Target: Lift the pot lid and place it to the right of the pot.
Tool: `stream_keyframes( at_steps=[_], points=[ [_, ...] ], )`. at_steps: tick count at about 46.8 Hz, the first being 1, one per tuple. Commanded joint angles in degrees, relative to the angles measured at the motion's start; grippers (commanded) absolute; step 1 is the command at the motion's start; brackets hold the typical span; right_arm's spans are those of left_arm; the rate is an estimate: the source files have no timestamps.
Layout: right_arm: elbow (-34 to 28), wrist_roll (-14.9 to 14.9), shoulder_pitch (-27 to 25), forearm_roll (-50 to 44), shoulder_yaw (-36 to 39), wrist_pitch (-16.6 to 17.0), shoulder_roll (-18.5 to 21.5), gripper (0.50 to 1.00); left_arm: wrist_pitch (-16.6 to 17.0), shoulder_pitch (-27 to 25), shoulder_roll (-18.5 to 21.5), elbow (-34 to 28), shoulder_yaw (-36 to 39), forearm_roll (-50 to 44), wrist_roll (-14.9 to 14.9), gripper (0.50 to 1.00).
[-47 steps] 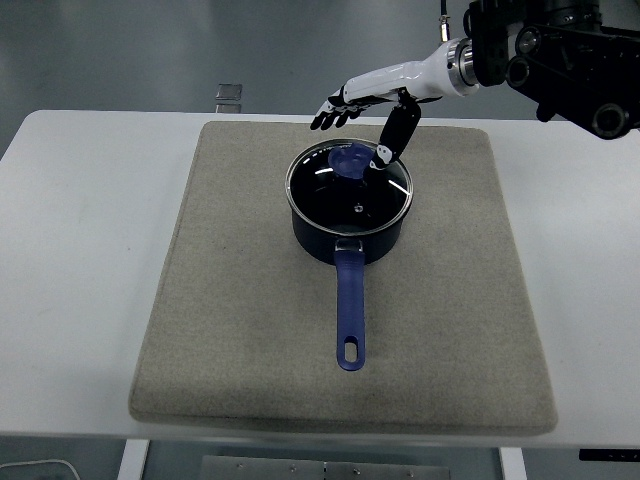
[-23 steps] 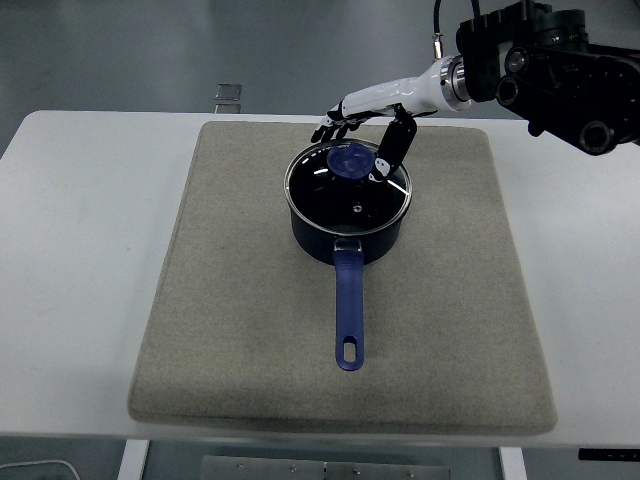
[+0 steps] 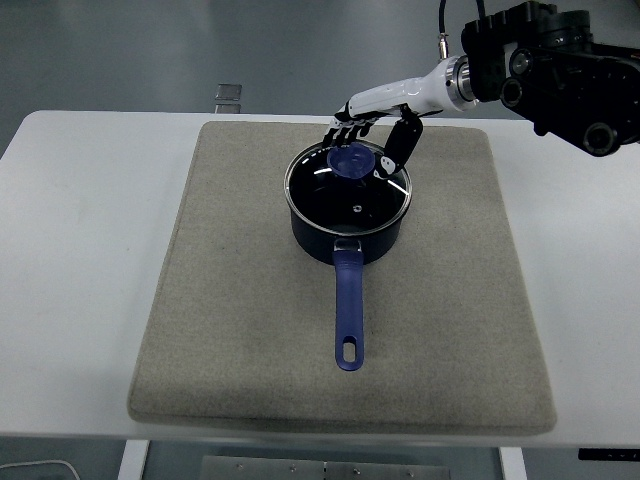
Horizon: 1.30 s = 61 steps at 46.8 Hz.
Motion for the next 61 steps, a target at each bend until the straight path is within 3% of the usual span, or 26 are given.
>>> stream_keyframes(
  at_steps=[1, 61],
  points=[
    [0.01, 0.00, 0.02, 0.01, -0.02, 0.00, -0.07, 0.834, 0.00, -0.05, 0.00, 0.00, 0.00, 0.00, 0.00, 1.000],
    [0.01, 0.44, 0.28, 0.01, -0.02, 0.09, 0.37, 0.762, 0.00, -0.05, 0.00, 0.00, 0.00, 0.00, 0.00, 1.000]
  ],
)
